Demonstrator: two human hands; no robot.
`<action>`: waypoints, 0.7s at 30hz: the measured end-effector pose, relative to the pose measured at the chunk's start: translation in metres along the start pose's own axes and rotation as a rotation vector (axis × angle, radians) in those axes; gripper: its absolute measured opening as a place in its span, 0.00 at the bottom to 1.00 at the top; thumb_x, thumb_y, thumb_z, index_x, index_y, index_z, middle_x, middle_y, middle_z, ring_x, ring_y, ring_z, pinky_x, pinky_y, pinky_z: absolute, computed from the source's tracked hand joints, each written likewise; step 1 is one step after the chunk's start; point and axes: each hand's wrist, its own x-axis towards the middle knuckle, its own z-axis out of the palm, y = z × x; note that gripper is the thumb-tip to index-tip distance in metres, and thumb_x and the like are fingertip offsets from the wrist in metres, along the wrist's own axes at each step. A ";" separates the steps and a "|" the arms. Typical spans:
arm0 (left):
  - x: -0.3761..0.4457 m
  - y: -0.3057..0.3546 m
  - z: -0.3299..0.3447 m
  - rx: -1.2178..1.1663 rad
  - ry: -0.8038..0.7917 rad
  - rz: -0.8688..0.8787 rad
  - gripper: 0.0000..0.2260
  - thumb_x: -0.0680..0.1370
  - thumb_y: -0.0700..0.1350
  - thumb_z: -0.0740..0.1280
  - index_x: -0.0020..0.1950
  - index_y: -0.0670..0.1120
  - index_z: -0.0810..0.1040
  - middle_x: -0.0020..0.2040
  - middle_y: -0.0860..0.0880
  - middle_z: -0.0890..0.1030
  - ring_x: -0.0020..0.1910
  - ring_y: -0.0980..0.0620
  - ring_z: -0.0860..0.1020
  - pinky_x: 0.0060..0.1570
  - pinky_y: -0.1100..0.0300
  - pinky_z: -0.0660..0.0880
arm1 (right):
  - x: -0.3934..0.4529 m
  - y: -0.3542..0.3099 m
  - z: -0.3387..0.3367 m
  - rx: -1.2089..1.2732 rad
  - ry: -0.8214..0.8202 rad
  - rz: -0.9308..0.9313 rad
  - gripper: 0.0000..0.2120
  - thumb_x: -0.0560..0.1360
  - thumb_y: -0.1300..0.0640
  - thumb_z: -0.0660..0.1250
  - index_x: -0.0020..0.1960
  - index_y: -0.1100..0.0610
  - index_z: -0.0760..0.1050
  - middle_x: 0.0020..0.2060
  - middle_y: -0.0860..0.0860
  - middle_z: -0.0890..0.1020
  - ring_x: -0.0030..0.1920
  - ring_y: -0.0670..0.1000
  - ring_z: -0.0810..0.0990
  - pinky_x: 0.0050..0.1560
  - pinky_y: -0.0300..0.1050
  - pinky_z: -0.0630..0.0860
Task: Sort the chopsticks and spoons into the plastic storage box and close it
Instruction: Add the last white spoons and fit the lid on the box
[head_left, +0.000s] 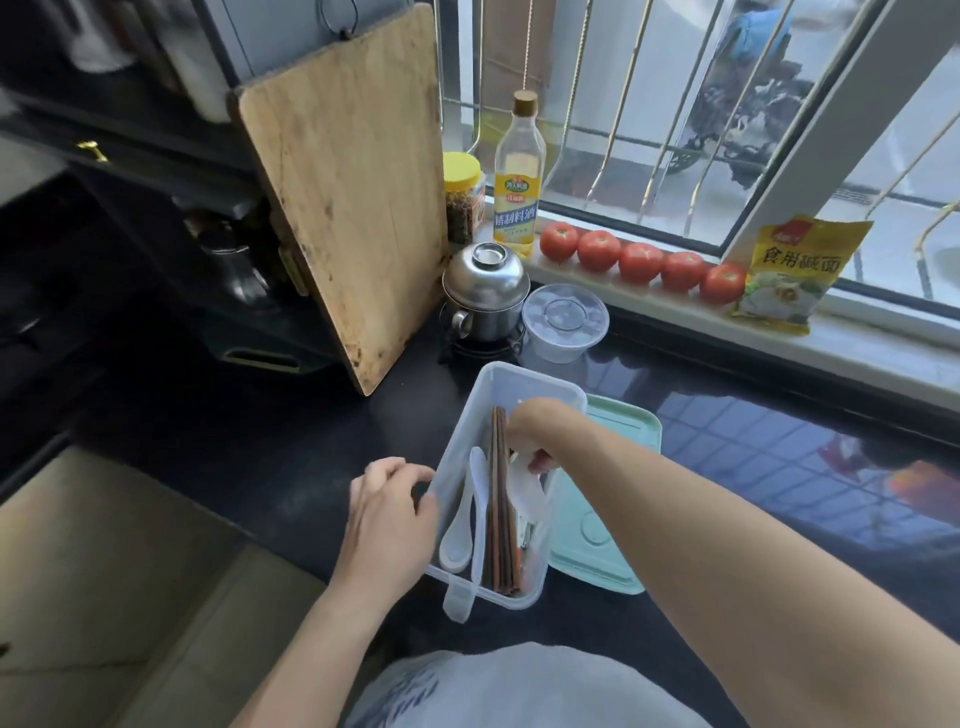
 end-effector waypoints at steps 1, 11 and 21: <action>-0.001 -0.001 0.001 -0.001 -0.020 -0.016 0.12 0.83 0.47 0.61 0.66 0.54 0.77 0.72 0.54 0.67 0.73 0.53 0.60 0.66 0.55 0.67 | 0.004 0.001 0.002 -0.018 -0.007 0.022 0.09 0.82 0.61 0.59 0.58 0.61 0.76 0.39 0.54 0.78 0.32 0.51 0.76 0.31 0.41 0.77; 0.000 -0.002 0.013 -0.012 -0.147 0.015 0.24 0.83 0.47 0.61 0.80 0.53 0.63 0.77 0.52 0.63 0.74 0.50 0.63 0.71 0.52 0.64 | -0.025 0.109 0.038 0.312 0.809 0.048 0.10 0.80 0.55 0.56 0.42 0.57 0.71 0.38 0.52 0.76 0.40 0.57 0.73 0.42 0.50 0.67; -0.003 0.009 0.025 -0.006 -0.247 -0.005 0.32 0.84 0.48 0.59 0.84 0.54 0.47 0.81 0.49 0.58 0.78 0.47 0.63 0.72 0.48 0.66 | -0.004 0.202 0.114 0.358 0.525 0.423 0.05 0.78 0.65 0.53 0.52 0.61 0.66 0.51 0.58 0.75 0.48 0.62 0.74 0.47 0.52 0.73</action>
